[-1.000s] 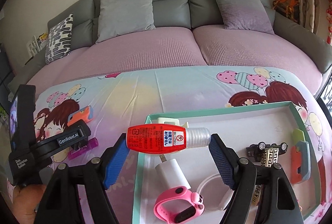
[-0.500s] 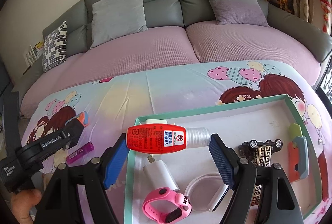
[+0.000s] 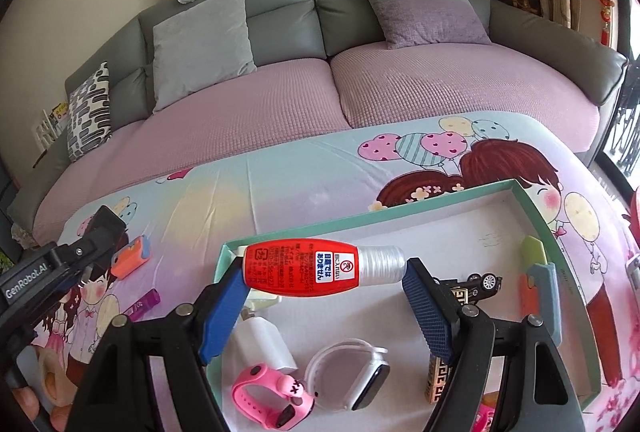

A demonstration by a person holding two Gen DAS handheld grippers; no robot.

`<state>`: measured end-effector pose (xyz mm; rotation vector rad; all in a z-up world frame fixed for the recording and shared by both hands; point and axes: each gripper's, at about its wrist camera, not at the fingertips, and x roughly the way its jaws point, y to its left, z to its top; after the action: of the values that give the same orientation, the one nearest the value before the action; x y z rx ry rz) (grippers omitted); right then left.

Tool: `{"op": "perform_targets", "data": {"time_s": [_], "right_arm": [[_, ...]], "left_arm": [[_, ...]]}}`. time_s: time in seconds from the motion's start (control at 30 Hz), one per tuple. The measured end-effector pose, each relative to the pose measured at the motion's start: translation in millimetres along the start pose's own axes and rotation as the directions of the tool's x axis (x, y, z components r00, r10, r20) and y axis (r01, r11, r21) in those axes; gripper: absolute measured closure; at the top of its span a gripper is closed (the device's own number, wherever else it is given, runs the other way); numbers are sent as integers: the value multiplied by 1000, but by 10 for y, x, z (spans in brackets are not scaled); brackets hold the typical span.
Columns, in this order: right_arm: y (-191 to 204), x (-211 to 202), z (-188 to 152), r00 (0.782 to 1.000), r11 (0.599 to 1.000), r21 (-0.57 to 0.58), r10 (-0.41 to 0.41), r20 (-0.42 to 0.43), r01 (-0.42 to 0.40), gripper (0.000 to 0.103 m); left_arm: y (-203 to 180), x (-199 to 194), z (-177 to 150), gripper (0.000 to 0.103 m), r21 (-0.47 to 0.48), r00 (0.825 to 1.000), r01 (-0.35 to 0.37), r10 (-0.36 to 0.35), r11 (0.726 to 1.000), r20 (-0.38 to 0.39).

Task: Organize rigid objects
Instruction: 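Carry the glue bottle and charger into the green tray and open both tools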

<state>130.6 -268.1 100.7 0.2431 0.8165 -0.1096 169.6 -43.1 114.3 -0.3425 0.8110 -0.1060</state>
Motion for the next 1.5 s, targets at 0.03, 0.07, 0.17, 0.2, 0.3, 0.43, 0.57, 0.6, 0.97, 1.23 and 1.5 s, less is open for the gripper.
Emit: {"op": "perform_targets", "data": {"time_s": [0.03, 0.07, 0.17, 0.2, 0.3, 0.43, 0.57, 0.6, 0.97, 1.23, 1.5], "right_arm": [[-37, 10, 0, 1000, 1000, 5, -6, -5, 6, 23], [-78, 20, 2, 1000, 1000, 11, -14, -10, 14, 23], [-225, 23, 18, 999, 999, 35, -40, -13, 40, 23], [-280, 19, 22, 999, 998, 44, -51, -13, 52, 23], [-486, 14, 26, 994, 992, 72, -106, -24, 108, 23], [-745, 0, 25, 984, 977, 118, -173, -43, 177, 23], [-851, -2, 18, 980, 971, 134, -191, -58, 197, 23], [-857, -2, 19, 979, 971, 132, -193, -60, 200, 23], [-860, 47, -13, 976, 971, 119, -200, -83, 209, 23], [-880, 116, -41, 971, 968, 116, -212, -108, 224, 23], [-857, 151, -56, 967, 967, 101, -220, -127, 233, 23]], "left_arm": [[-45, 6, -10, 61, 11, 1000, 11, -11, 1000, -5], [-96, 15, -20, 61, 21, 1000, 22, -22, 1000, -11], [-263, 39, -62, 61, 61, 998, 48, -46, 997, -31], [-317, 47, -78, 61, 72, 998, 57, -55, 996, -38], [-499, 59, -133, 61, 105, 993, 102, -95, 989, -64], [-764, 74, -212, 61, 153, 985, 159, -146, 975, -94], [-965, 128, -286, 61, 190, 976, 198, -175, 962, -131], [-1009, 146, -305, 61, 197, 974, 205, -180, 959, -140], [-1249, 354, -501, 61, 246, 958, 232, -177, 941, -225], [-1265, 486, -579, 61, 256, 949, 227, -154, 940, -277], [-1281, 652, -691, 61, 274, 934, 208, -107, 939, -341]]}}
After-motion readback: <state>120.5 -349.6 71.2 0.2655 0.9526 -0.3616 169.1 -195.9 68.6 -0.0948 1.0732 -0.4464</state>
